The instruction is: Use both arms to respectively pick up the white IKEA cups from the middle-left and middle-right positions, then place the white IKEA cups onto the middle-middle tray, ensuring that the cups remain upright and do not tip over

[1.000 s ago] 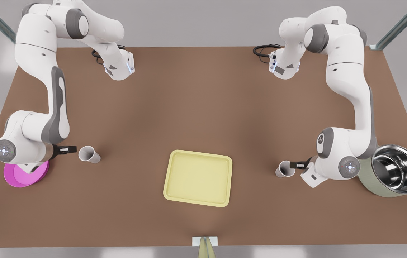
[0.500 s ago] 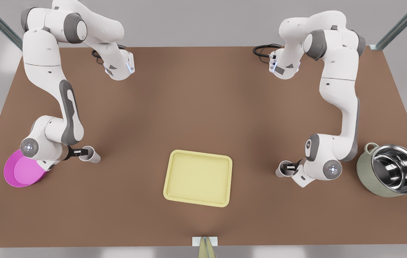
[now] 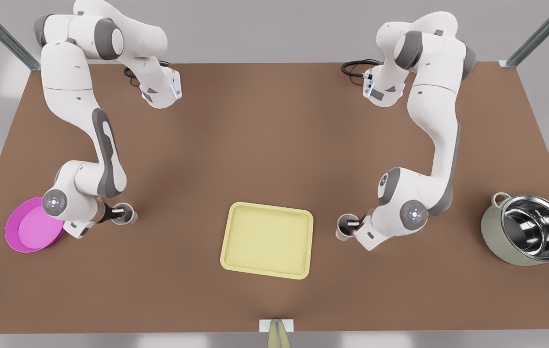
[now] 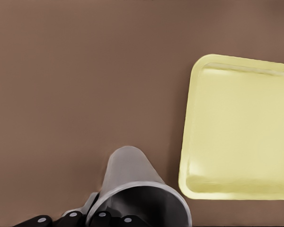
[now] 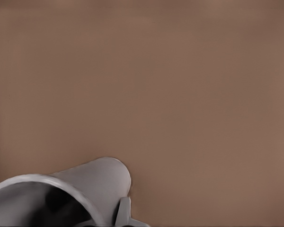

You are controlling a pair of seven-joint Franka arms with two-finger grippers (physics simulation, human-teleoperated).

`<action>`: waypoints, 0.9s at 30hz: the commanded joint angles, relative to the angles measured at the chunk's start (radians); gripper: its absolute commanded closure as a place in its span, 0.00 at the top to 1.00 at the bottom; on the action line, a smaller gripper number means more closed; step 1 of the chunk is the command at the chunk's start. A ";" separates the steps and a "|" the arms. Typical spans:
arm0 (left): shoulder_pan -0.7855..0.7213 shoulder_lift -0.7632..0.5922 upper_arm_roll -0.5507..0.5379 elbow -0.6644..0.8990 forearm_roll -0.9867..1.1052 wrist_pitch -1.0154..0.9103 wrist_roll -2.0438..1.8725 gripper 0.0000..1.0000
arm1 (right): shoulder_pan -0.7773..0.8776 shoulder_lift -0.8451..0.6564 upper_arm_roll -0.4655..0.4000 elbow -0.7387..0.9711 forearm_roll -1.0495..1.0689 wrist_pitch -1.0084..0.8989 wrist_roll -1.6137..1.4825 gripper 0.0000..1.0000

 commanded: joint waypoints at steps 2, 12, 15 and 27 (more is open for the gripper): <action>-0.117 0.095 -0.003 0.149 -0.002 -0.039 -0.585 0.21 | 0.022 0.004 0.090 0.110 0.066 -0.045 -0.012 0.21; -0.211 0.270 0.029 0.275 -0.009 0.002 -0.722 0.21 | 0.466 0.326 0.099 0.580 0.177 0.142 0.356 0.21; -0.211 0.286 0.024 0.274 -0.030 0.002 -0.722 0.21 | 0.467 0.384 0.109 0.610 0.177 0.153 0.364 0.21; -0.200 0.301 0.024 0.271 -0.045 0.022 -0.696 1.00 | 0.470 0.407 0.112 0.578 0.160 0.140 0.360 1.00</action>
